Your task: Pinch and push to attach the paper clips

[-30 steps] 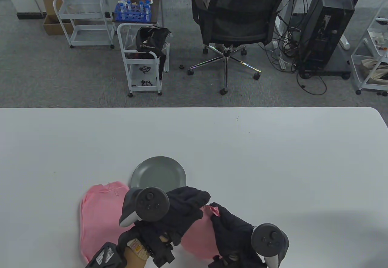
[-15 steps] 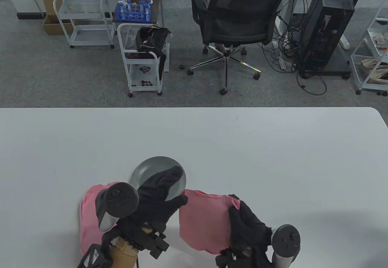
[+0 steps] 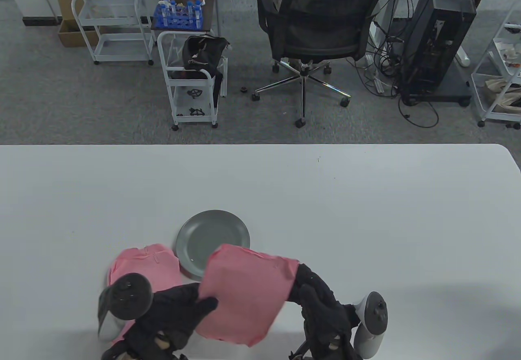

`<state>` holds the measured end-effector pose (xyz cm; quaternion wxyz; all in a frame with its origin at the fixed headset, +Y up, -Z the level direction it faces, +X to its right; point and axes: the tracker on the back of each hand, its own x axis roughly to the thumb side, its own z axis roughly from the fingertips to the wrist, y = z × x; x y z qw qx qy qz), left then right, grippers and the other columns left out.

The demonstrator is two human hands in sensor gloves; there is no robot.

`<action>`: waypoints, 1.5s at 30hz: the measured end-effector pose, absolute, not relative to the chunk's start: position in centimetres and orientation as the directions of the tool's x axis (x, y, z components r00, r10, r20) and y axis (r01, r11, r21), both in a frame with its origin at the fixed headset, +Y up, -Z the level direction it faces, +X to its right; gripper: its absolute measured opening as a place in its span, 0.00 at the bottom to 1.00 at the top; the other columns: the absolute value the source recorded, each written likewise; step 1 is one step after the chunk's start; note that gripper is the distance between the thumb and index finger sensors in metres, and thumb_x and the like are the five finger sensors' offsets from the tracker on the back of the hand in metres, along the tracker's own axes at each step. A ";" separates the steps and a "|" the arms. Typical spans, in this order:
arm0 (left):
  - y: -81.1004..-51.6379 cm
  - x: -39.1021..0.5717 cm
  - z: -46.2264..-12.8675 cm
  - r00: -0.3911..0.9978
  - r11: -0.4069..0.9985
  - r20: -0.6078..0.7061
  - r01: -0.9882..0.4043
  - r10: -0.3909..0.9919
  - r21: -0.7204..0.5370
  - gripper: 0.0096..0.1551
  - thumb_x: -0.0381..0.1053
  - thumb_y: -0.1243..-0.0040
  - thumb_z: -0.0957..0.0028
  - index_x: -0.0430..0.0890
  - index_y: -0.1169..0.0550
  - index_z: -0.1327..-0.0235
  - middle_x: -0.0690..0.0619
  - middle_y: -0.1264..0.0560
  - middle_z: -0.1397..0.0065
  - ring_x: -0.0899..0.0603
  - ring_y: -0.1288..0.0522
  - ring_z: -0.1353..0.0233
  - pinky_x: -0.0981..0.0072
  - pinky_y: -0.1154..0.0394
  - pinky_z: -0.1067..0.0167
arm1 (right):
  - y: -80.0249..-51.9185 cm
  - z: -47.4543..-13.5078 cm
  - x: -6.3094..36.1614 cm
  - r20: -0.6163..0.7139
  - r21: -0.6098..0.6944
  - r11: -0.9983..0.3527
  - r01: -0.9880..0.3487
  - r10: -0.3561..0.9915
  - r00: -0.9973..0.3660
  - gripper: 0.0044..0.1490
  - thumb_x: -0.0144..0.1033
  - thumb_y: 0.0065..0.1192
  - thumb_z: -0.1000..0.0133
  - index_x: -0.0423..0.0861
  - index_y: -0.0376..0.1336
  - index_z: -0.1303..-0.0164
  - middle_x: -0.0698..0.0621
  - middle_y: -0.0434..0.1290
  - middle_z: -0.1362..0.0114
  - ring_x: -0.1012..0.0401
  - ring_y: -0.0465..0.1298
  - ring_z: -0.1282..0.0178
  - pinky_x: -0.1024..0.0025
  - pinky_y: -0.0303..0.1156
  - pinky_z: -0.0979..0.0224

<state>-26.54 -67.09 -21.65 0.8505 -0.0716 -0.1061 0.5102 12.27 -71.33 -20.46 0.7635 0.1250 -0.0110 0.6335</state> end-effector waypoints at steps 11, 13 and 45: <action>-76.5 -39.3 -21.5 0.310 0.280 -0.554 -0.950 0.772 -0.141 0.25 0.56 0.36 0.55 0.46 0.17 0.49 0.50 0.12 0.55 0.49 0.11 0.62 0.53 0.19 0.50 | -72.1 -21.1 14.2 0.165 0.047 0.114 -0.992 0.979 0.120 0.34 0.49 0.52 0.44 0.48 0.52 0.31 0.46 0.68 0.29 0.46 0.72 0.33 0.43 0.57 0.24; -76.4 -39.5 -21.7 0.416 0.418 -0.599 -0.896 0.684 -0.146 0.25 0.57 0.36 0.55 0.46 0.17 0.49 0.50 0.12 0.55 0.49 0.11 0.61 0.53 0.19 0.50 | -72.1 -21.2 14.3 0.167 0.034 0.097 -0.995 0.981 0.102 0.34 0.49 0.52 0.45 0.48 0.52 0.31 0.46 0.68 0.29 0.46 0.72 0.33 0.43 0.58 0.24; -68.8 -28.5 -20.5 0.819 0.854 0.273 -0.521 0.506 -0.020 0.48 0.72 0.44 0.59 0.59 0.41 0.24 0.54 0.44 0.17 0.42 0.42 0.15 0.34 0.49 0.22 | -73.7 -22.7 9.9 0.180 -0.022 -0.703 -0.711 0.697 -0.694 0.56 0.63 0.52 0.51 0.57 0.25 0.31 0.50 0.18 0.22 0.42 0.20 0.23 0.36 0.20 0.29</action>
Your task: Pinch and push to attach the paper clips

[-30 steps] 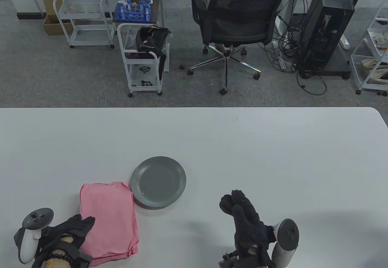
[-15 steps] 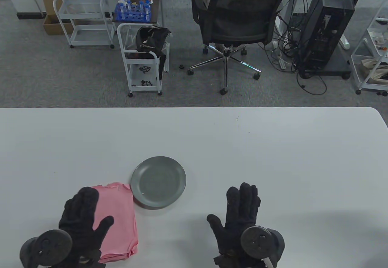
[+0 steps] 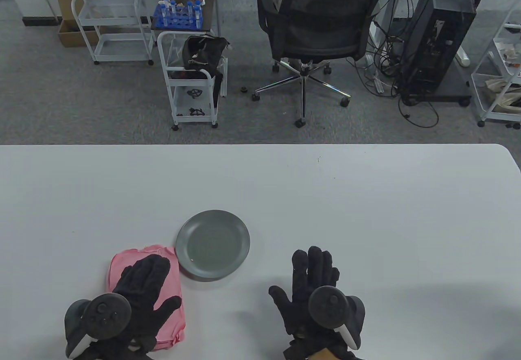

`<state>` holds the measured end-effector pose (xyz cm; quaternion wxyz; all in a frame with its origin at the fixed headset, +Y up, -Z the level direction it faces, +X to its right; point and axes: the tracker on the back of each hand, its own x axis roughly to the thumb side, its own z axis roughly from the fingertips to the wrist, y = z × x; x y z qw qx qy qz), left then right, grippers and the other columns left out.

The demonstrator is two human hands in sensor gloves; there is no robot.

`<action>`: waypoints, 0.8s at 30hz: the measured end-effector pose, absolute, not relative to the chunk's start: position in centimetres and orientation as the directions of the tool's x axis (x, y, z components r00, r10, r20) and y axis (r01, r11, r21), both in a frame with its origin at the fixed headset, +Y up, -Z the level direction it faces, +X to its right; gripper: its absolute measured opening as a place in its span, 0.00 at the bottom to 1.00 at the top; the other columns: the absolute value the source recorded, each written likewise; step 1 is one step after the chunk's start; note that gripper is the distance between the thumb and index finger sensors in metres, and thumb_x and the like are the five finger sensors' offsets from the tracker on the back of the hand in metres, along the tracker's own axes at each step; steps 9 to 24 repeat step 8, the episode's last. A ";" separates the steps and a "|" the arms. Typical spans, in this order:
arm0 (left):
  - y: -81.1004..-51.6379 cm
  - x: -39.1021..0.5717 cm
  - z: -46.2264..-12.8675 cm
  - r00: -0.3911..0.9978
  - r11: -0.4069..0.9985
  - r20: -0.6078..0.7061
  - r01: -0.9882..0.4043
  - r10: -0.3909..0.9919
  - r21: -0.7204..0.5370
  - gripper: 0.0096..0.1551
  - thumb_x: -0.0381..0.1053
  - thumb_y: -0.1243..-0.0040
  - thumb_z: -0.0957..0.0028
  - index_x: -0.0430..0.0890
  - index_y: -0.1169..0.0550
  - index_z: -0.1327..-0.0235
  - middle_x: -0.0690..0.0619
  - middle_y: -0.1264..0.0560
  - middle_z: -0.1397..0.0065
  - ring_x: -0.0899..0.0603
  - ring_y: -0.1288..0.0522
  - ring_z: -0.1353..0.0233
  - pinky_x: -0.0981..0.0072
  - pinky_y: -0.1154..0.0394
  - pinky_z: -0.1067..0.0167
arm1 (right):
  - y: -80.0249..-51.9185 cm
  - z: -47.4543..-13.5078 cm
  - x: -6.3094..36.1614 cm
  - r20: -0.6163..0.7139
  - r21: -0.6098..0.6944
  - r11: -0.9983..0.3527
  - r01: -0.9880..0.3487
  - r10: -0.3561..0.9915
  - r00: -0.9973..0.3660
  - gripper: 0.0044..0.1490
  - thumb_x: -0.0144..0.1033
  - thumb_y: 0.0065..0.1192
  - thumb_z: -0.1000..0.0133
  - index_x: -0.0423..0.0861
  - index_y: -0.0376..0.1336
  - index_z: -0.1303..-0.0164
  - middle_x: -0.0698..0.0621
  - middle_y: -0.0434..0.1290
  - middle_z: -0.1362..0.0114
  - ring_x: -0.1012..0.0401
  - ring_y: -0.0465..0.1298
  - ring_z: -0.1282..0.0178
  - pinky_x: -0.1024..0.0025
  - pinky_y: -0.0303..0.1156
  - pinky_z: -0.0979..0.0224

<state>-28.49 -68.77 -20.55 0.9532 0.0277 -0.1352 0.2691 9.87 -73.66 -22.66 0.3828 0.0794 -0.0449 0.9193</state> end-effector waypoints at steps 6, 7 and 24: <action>-69.9 -28.8 -21.2 0.861 0.882 0.210 -0.471 0.464 -0.017 0.48 0.72 0.44 0.59 0.59 0.42 0.24 0.54 0.45 0.17 0.42 0.43 0.14 0.34 0.50 0.22 | -73.4 -22.6 10.6 0.167 -0.063 -0.699 -0.712 0.696 -0.698 0.55 0.63 0.52 0.50 0.57 0.25 0.31 0.50 0.19 0.22 0.42 0.21 0.22 0.36 0.20 0.29; -70.2 -28.9 -21.3 0.869 0.887 0.193 -0.461 0.455 -0.018 0.48 0.72 0.44 0.59 0.59 0.42 0.24 0.54 0.45 0.17 0.42 0.43 0.14 0.34 0.50 0.22 | -73.4 -22.6 10.9 0.161 -0.074 -0.696 -0.714 0.698 -0.697 0.55 0.63 0.52 0.50 0.57 0.25 0.30 0.49 0.19 0.22 0.42 0.21 0.22 0.36 0.20 0.29; -70.4 -28.9 -21.5 0.875 0.892 0.181 -0.452 0.449 -0.023 0.48 0.72 0.44 0.59 0.59 0.42 0.24 0.54 0.45 0.17 0.42 0.43 0.14 0.34 0.50 0.22 | -73.4 -22.7 11.0 0.155 -0.079 -0.694 -0.716 0.701 -0.696 0.55 0.63 0.52 0.50 0.57 0.26 0.30 0.49 0.19 0.22 0.42 0.21 0.22 0.36 0.20 0.29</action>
